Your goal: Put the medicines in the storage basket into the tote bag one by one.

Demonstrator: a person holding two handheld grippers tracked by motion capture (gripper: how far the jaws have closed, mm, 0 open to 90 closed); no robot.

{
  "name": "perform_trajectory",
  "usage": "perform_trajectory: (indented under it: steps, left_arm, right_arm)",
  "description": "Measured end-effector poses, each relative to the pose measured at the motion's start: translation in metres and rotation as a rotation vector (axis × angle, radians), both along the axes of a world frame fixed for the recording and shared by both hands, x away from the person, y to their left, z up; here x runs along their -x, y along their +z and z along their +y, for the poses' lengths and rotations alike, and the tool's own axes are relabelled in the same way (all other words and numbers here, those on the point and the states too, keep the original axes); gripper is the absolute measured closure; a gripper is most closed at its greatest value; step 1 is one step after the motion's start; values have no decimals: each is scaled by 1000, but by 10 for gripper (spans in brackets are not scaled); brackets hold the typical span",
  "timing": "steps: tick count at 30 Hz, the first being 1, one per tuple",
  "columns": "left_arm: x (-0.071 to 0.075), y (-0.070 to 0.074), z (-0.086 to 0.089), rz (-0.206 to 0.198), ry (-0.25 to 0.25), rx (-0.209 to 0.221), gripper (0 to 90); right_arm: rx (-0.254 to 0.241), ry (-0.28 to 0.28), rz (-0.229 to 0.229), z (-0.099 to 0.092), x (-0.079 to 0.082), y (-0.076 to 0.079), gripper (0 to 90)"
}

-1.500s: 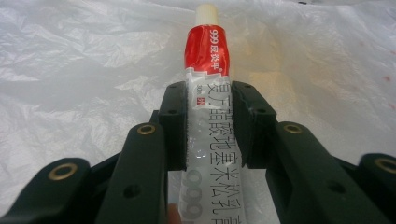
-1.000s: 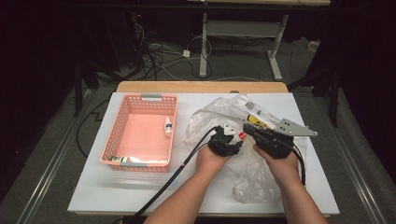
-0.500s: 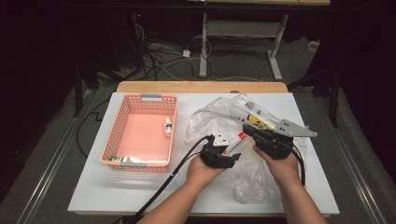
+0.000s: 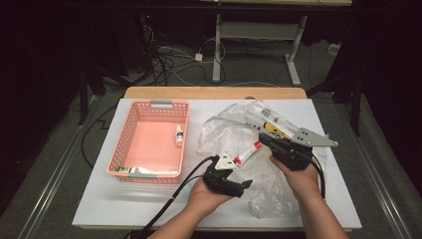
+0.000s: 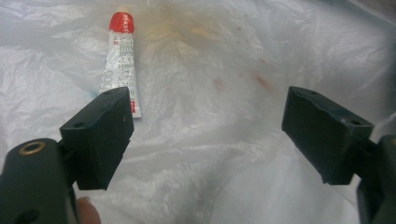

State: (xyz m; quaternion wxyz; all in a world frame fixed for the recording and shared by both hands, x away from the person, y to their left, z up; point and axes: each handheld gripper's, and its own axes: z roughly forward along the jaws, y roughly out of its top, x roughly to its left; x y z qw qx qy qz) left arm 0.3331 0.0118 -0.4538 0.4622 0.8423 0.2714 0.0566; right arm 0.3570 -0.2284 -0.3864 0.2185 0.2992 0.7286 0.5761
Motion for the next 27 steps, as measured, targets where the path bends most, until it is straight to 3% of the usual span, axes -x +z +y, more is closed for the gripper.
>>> perform_trajectory:
  steps: [4,10,21,25,27]
  left_arm:
    - [8,4,7,-12,3,8,135]
    - [15,10,18,-6,28,4,3]
    - [29,22,37,-26,29,31,0]
    - [32,25,47,-33,38,13,0]
    - [33,25,52,-27,44,24,0]
  right_arm:
    - [5,2,-1,1,0,-1,900]
    - [7,2,2,2,0,-1,900]
    - [10,1,2,1,1,-1,900]
    - [10,-1,3,1,1,-1,900]
    - [9,-2,4,1,1,-1,900]
